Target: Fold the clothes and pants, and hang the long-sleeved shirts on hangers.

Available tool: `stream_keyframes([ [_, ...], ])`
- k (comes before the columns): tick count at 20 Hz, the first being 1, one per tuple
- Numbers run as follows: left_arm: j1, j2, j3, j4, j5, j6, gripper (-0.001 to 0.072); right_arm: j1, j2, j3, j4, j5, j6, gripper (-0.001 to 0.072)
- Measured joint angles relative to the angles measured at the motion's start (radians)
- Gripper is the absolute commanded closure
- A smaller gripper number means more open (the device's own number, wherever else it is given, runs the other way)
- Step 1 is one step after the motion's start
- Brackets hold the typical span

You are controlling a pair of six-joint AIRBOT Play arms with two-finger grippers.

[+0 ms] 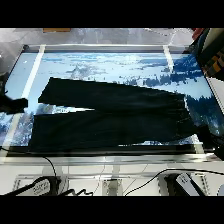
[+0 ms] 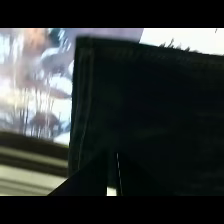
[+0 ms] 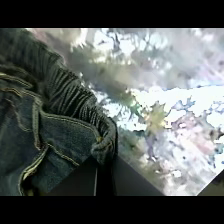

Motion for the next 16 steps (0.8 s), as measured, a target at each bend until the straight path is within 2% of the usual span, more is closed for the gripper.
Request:
stream_keyframes([
  [3, 0.111, 0.055, -0.126, -0.04, 0.008, -0.018, 0.0628, 0.0, 0.026, -0.008, -0.003, -0.012, 0.006, 0.0669],
  [5, 0.177, 0.1, -0.22, -0.069, 0.04, -0.034, 0.0501, 0.0, 0.033, -0.011, -0.004, -0.016, 0.009, 0.0669],
  [9, 0.269, 0.161, -0.42, -0.101, 0.098, -0.054, 0.05, 0.0, 0.039, -0.012, -0.005, -0.024, 0.009, 0.0668],
  [12, 0.3, 0.197, -0.555, -0.119, 0.182, -0.1, 0.0395, 0.0, 0.04, -0.012, -0.005, -0.03, 0.009, 0.0669],
  [15, 0.312, 0.222, -0.644, -0.134, 0.241, -0.131, 0.0394, 0.0, 0.04, -0.012, -0.006, -0.034, 0.009, 0.0668],
  [16, 0.314, 0.227, -0.663, -0.135, 0.251, -0.139, 0.0333, 0.0, 0.04, -0.012, -0.006, -0.034, 0.009, 0.0669],
])
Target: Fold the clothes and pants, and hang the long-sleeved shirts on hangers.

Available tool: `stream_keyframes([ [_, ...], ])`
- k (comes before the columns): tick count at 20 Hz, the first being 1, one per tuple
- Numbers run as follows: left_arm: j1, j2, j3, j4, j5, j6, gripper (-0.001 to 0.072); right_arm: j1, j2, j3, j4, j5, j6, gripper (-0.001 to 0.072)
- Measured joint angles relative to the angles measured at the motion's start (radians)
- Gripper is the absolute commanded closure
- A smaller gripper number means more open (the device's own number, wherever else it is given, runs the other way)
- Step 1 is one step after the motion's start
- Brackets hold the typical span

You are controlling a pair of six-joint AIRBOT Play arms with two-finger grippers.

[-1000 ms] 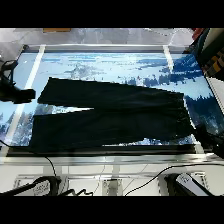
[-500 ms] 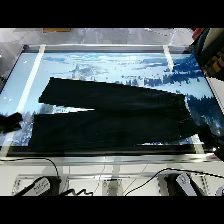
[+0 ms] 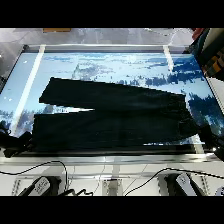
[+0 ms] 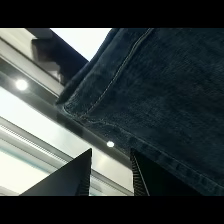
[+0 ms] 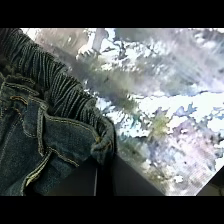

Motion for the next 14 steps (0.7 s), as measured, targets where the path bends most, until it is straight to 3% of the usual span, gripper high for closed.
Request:
stream_keyframes([
  [1, 0.001, 0.003, -0.016, 0.0, 0.009, -0.007, 0.0078, 0.0, 0.0, 0.0, 0.0, 0.0, 0.0, 0.0669],
  [2, 0.002, 0.006, -0.034, 0.004, 0.016, -0.017, 0.0016, 0.0, 0.0, 0.0, -0.001, 0.0, 0.0, 0.0669],
  [5, 0.004, 0.011, -0.084, 0.05, 0.021, -0.068, 0.0109, 0.0, 0.0, 0.0, -0.004, 0.007, 0.0, 0.0668],
  [11, 0.004, 0.035, -0.13, 0.081, 0.078, -0.116, 0.0126, 0.0, 0.001, 0.0, -0.024, 0.015, 0.0, 0.0668],
  [14, 0.004, 0.04, -0.135, 0.023, 0.145, -0.122, 0.0127, 0.0, 0.001, 0.0, -0.037, 0.018, 0.0, 0.0668],
])
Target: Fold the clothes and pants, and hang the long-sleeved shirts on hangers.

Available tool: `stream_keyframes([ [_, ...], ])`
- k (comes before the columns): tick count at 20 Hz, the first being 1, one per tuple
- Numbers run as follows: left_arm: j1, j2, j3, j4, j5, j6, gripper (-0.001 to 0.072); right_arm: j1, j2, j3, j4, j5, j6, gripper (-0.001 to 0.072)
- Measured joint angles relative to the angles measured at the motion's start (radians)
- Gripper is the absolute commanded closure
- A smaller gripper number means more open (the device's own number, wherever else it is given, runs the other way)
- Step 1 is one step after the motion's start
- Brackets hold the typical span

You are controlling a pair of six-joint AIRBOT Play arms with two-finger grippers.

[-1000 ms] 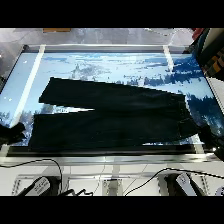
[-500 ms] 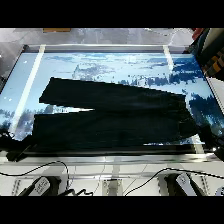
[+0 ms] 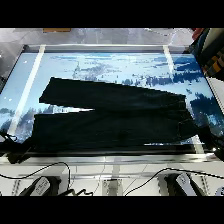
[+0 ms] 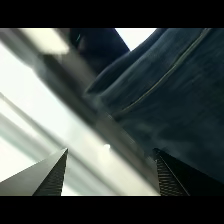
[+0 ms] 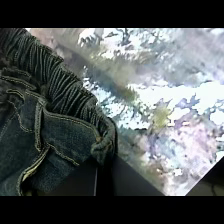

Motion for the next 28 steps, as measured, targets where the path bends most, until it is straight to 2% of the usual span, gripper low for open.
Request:
stream_keyframes([
  [4, 0.0, -0.002, -0.003, -0.113, 0.103, 0.0, 0.0125, 0.0, 0.0, 0.0, -0.008, 0.001, 0.0, 0.0668],
  [7, 0.0, -0.021, -0.004, -0.134, 0.128, -0.059, 0.0125, 0.0, 0.0, 0.0, -0.011, 0.002, 0.0, 0.0668],
  [12, 0.0, -0.033, -0.003, -0.131, 0.093, -0.116, 0.0126, 0.0, 0.0, 0.0, -0.023, 0.005, 0.0, 0.0668],
  [18, 0.0, -0.035, 0.015, -0.082, 0.021, -0.135, 0.0126, 0.0, 0.0, 0.0, -0.029, 0.008, 0.0, 0.0668],
  [22, 0.0, -0.036, 0.018, -0.027, 0.031, -0.138, 0.0127, 0.0, 0.0, 0.0, -0.031, 0.016, 0.0, 0.0668],
  [23, 0.0, -0.039, 0.019, -0.028, 0.051, -0.139, 0.0133, 0.0, 0.0, 0.0, -0.031, 0.016, 0.0, 0.0668],
  [26, 0.0, -0.06, 0.019, -0.056, 0.107, -0.139, 0.0217, 0.0, 0.0, 0.0, -0.031, 0.023, 0.0, 0.0668],
  [28, 0.0, -0.08, 0.02, -0.081, 0.124, -0.138, 0.0221, 0.0, 0.0, 0.0, -0.031, 0.024, 0.0, 0.0668],
])
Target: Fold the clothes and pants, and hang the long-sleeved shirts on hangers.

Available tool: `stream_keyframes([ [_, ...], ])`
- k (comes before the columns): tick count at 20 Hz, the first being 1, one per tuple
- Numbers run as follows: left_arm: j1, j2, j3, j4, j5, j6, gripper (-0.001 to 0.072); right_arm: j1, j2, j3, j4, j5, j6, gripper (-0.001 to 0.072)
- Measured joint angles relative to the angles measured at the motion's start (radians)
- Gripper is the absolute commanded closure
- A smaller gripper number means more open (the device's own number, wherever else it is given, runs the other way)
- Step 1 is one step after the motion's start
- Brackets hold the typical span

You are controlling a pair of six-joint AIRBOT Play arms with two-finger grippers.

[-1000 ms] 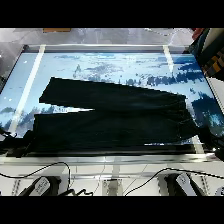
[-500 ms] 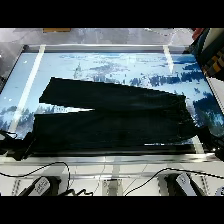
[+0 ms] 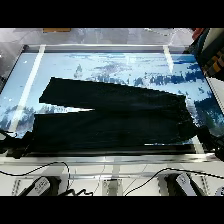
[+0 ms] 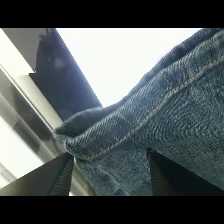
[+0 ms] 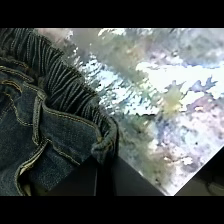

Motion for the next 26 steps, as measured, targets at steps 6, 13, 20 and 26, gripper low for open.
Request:
stream_keyframes([
  [6, 0.0, -0.027, 0.0, -0.033, 0.036, 0.05, 0.0681, 0.0, 0.0, 0.001, 0.0, 0.024, 0.0, 0.0669],
  [13, 0.0, 0.013, 0.103, -0.04, 0.032, 0.195, 0.0681, 0.0, 0.055, 0.119, -0.039, 0.174, 0.0, 0.0669],
  [20, 0.0, 0.15, 0.265, -0.043, 0.066, 0.24, 0.0682, 0.0, 0.257, 0.301, -0.304, 0.353, 0.214, 0.067],
  [26, -0.015, 0.18, 0.294, -0.078, 0.203, 0.247, 0.0687, 0.0, 0.403, 0.347, -0.375, 0.369, 0.364, 0.0669],
])
